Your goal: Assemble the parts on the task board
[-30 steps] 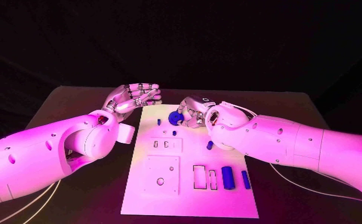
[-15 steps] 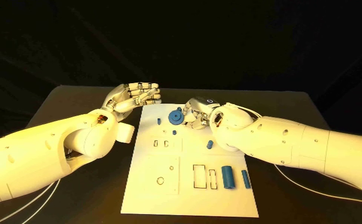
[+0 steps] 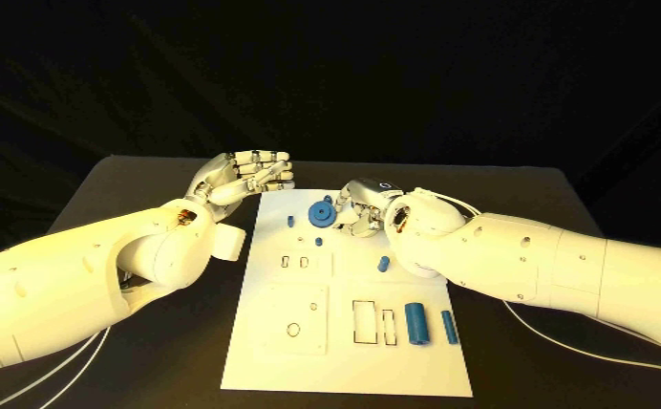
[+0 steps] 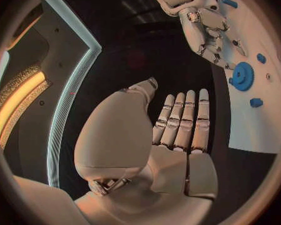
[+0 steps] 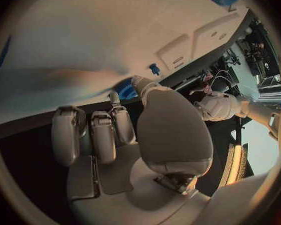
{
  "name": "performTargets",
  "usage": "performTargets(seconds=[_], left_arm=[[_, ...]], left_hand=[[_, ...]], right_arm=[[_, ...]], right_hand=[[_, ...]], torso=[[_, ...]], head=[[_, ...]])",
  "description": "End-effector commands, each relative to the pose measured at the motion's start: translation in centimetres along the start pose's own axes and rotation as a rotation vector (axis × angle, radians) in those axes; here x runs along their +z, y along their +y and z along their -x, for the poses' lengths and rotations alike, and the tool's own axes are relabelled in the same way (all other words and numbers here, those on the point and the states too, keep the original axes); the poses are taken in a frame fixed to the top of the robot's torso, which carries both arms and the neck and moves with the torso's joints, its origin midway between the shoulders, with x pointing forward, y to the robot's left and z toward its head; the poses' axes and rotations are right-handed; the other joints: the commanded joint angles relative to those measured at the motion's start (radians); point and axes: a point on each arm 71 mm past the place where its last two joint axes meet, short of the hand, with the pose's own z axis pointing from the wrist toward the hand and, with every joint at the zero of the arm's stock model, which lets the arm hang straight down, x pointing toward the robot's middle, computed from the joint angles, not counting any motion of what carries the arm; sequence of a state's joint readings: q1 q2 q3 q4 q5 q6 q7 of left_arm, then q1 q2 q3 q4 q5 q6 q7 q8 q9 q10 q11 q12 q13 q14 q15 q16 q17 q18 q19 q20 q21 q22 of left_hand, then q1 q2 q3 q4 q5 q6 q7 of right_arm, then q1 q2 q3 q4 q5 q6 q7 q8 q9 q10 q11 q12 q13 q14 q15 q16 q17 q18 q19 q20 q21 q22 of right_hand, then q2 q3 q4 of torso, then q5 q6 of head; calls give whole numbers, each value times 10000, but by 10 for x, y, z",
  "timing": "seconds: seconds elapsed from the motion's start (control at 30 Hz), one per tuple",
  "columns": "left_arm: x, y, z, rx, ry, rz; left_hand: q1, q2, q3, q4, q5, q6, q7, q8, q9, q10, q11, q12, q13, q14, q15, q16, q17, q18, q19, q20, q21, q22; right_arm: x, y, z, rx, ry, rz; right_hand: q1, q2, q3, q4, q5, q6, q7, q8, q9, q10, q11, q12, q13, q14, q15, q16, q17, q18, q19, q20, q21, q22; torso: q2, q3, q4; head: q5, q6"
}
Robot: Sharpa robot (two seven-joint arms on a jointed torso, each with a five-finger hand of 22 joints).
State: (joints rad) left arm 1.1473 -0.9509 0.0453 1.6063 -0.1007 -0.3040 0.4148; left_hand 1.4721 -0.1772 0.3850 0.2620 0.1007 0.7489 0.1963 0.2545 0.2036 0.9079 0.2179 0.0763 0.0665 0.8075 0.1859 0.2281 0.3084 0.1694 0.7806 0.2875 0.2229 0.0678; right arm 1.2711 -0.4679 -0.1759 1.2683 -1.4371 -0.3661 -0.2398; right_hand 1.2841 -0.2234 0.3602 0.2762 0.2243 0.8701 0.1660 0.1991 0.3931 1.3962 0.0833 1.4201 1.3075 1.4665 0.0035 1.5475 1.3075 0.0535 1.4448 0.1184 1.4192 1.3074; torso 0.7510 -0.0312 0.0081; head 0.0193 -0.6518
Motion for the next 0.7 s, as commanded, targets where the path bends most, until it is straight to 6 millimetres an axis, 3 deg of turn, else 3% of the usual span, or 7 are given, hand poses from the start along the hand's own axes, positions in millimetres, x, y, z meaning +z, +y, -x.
performTargets(seconds=[0.03, 0.7], left_arm=[[0, -1, -2, -89, 147, -82], [0, -1, 0, -61, 91, -76]], left_hand=[[21, 114, -32, -22, -23, -25, 711, 28, 9, -12, 16, 23, -5, 73, -31, -54, -9, 114, 82, -3, -8, 14], [21, 114, -32, -22, -23, -25, 711, 28, 9, -12, 16, 23, -5, 73, -31, -54, -9, 114, 82, -3, -8, 14]], right_arm=[[-1, 1, 1, 35, -55, 63], [-9, -2, 13, 132, -742, 22]], right_hand=[[-113, -6, -41, 39, -18, 80, -2, 0, 7, 86, 4, 74, 571, 902, 85, 55, 1991, -60, 62, 0, 43, 925], [-115, 61, -31, 40, -10, 152, -24, 26, 17, 125, -16, 103, 609, 901, 70, 53, 1982, -61, 70, -9, 49, 936]], torso=[[-1, -9, -11], [-4, -2, -18]], head=[[18, -1], [29, 18]])
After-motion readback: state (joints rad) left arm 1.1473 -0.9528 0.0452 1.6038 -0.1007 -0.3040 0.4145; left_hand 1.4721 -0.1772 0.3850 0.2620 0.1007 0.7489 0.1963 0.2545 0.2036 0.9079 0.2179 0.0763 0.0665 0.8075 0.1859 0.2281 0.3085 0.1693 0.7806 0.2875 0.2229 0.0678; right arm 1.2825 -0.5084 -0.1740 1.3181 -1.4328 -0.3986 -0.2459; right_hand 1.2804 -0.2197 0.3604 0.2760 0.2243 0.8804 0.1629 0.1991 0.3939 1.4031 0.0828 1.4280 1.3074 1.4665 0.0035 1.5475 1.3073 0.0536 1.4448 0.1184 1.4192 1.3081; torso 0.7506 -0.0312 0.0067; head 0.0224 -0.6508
